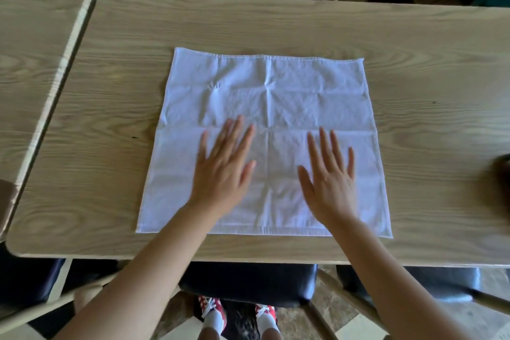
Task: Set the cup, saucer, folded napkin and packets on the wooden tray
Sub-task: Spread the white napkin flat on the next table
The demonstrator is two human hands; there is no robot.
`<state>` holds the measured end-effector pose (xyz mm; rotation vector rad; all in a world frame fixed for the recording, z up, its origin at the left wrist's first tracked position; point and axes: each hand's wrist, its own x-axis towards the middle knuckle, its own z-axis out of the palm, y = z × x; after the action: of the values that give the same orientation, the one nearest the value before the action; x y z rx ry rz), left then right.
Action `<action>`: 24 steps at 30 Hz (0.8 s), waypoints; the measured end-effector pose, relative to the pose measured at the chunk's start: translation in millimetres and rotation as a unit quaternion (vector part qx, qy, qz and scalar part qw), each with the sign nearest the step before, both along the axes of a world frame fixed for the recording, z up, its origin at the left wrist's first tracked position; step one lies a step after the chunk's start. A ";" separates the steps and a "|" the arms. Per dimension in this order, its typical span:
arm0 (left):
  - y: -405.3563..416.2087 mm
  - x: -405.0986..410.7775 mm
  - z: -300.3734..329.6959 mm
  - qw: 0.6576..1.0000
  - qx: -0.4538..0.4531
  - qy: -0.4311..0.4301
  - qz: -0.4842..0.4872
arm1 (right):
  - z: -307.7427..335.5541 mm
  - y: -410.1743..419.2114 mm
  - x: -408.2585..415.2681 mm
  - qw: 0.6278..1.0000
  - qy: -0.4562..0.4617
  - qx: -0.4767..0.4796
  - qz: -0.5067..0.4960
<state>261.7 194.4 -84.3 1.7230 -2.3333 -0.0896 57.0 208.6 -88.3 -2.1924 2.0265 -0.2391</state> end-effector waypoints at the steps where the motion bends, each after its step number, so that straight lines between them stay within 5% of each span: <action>1: -9.8 -16.3 -2.0 1.000 0.002 0.001 -0.019 | 0.5 -12.0 14.5 1.000 -0.008 -0.004 0.013; 10: -42.3 6.9 -35.2 0.997 0.061 -0.039 0.009 | -23.8 -45.6 8.0 0.999 -0.012 0.020 0.033; 21: -67.4 69.3 -21.4 0.985 0.081 -0.018 0.150 | -14.5 -67.4 -59.7 0.992 0.070 0.029 -0.098; 24: -96.0 29.2 -7.6 0.999 0.018 -0.004 0.035 | -3.3 -97.0 -23.8 0.999 0.036 -0.007 -0.027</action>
<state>290.9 98.4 -91.9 1.8229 -2.2877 -0.1131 33.2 111.7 -91.6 -2.1868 2.1307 -0.1839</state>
